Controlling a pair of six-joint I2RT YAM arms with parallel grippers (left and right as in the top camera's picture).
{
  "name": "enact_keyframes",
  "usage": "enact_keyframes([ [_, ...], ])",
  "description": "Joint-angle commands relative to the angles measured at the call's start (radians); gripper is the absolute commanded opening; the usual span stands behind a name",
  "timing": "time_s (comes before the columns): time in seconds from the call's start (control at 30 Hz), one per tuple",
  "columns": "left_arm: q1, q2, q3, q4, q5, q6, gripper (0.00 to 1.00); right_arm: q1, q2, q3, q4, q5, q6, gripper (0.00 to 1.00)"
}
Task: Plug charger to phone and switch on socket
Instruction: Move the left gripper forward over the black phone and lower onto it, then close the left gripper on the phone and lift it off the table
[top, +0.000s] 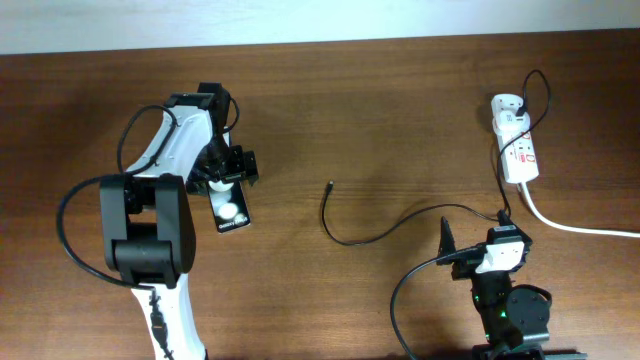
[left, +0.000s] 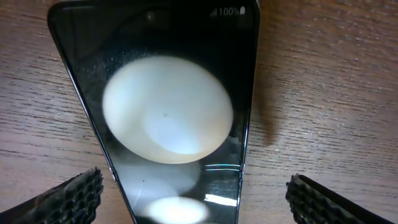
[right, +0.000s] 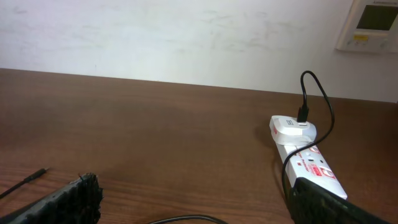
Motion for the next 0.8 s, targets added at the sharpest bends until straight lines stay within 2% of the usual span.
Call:
enact_keyframes([
  [0.0,0.001,0.014,-0.045,0.026,-0.018,-0.014,0.99,0.007,-0.007,-0.008,-0.002,-0.006,0.004,0.99],
  [0.27,0.005,0.014,-0.108,0.081,-0.018,-0.015,0.99,0.007,-0.007,-0.008,-0.002,-0.006,0.004,0.99],
  [0.37,0.005,0.014,-0.151,0.099,-0.014,-0.086,0.99,0.007,-0.007,-0.008,-0.002,-0.006,0.004,0.99],
  [0.53,0.005,0.014,-0.191,0.113,-0.014,-0.089,0.98,0.007,-0.007,-0.008,-0.002,-0.006,0.004,0.99],
  [0.77,0.005,0.014,-0.192,0.117,-0.023,-0.089,0.76,0.007,-0.007,-0.008,-0.002,-0.006,0.004,0.99],
])
